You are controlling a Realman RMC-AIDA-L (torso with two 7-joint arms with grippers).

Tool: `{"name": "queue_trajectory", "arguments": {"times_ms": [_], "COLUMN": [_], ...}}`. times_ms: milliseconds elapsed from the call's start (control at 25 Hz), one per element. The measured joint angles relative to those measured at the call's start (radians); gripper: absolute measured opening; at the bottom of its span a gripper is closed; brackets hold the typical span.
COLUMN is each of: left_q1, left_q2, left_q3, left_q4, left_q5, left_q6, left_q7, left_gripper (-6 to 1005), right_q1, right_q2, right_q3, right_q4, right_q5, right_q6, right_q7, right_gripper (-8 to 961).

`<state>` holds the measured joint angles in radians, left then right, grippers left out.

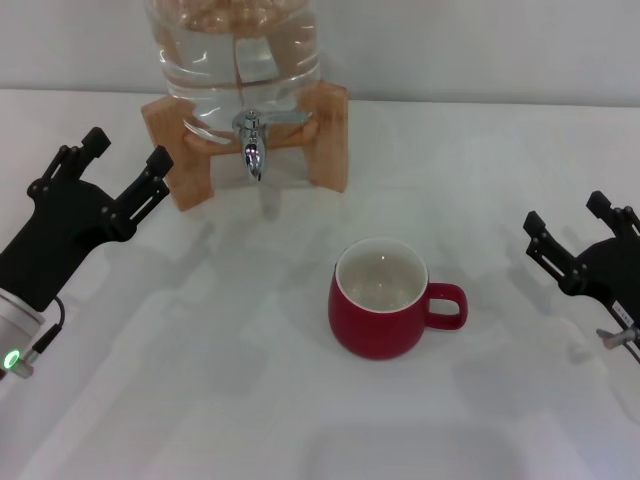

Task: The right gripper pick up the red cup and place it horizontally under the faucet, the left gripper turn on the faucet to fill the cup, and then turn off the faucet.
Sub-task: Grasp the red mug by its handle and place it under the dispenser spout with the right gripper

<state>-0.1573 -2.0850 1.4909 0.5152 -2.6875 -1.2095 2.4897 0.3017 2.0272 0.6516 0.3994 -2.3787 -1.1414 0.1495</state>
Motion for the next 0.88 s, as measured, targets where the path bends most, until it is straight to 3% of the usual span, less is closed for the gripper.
{"name": "queue_trajectory", "arguments": {"times_ms": [880], "left_q1": [0.0], "left_q2": [0.004], "left_q3": [0.0], "left_q4": [-0.003], "left_q5": [0.0], "left_q6": [0.001], "left_q7": [0.003], "left_gripper": [857], "right_q1": [-0.057], "right_q2": [-0.008], "right_q3": [-0.244], "right_q4": [0.004], "right_q5": [0.001], "right_q6": [-0.128], "right_q7": [0.009], "right_gripper": [838]}}
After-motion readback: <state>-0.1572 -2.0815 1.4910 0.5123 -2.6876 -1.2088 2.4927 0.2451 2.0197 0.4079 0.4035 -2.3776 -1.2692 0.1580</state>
